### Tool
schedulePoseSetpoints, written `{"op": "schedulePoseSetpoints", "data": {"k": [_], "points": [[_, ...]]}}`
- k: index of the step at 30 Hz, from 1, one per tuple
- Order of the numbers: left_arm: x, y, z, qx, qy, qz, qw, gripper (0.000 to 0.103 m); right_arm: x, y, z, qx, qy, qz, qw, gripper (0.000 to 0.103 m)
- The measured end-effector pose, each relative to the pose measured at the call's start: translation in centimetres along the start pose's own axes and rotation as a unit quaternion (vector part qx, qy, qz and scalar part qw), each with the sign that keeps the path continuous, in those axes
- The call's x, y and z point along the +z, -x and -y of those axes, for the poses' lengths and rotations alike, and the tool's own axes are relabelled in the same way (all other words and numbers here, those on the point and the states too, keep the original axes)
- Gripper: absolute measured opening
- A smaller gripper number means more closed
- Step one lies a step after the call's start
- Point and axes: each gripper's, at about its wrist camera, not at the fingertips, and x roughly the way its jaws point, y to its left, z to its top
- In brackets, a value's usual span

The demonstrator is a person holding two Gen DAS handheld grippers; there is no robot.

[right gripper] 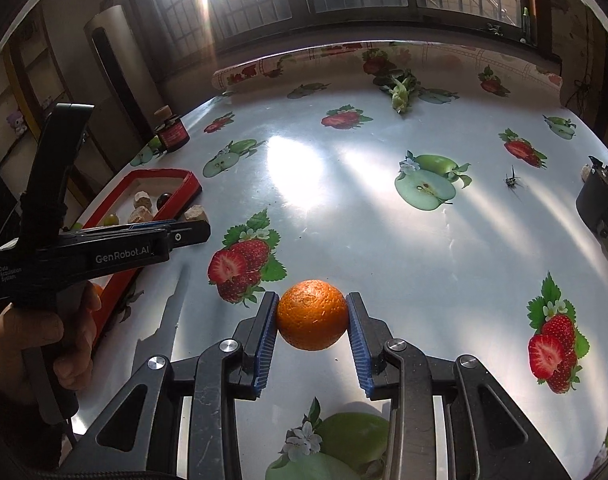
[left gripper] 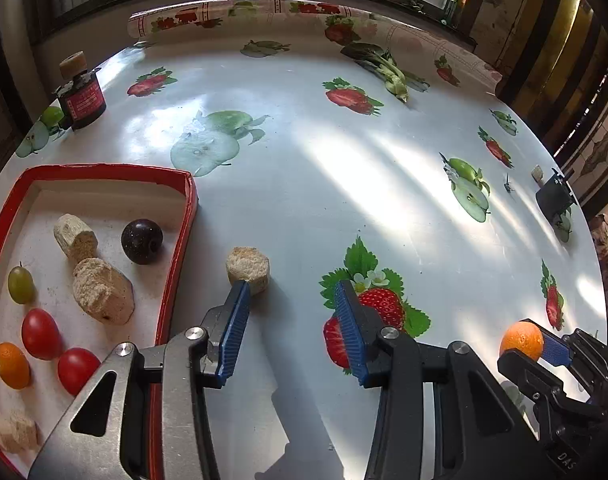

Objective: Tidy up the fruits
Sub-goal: 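Grasp the round beige sponge piece with the left tool while the right tool holds the orange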

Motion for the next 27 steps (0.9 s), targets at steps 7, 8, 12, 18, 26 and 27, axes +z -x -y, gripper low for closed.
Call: {"op": "schedulePoseSetpoints", "data": {"k": [7, 8, 12, 18, 26, 27], "points": [[1.2, -1.8, -0.2, 0.019, -0.013, 0.0, 0.9997, 0.014, -0.1, -0.4, 0.6, 0.003, -0.01, -0.006, 1.0, 0.035], [1.1, -1.7, -0.3, 0.008, -0.013, -0.003, 0.9999, 0.004, -0.1, -0.5, 0.6, 0.003, -0.01, -0.007, 1.0, 0.035], [-0.4, -0.7, -0.2, -0.006, -0.018, -0.005, 0.9998, 0.004, 0.0, -0.5, 0.3, 0.007, -0.01, -0.006, 1.0, 0.035], [-3.3, 2.1, -0.2, -0.045, -0.015, 0.003, 0.9989, 0.0, 0.0, -0.2, -0.9, 0.013, -0.002, -0.003, 1.0, 0.035], [-1.9, 1.9, -1.0, -0.038, 0.006, 0.01, 0.9992, 0.022, -0.6, 0.3, -1.7, 0.023, 0.002, -0.001, 1.0, 0.035], [-1.3, 1.4, -0.9, -0.031, 0.009, 0.008, 0.9995, 0.025, -0.7, 0.3, -1.7, 0.024, 0.001, -0.001, 1.0, 0.035]]}}
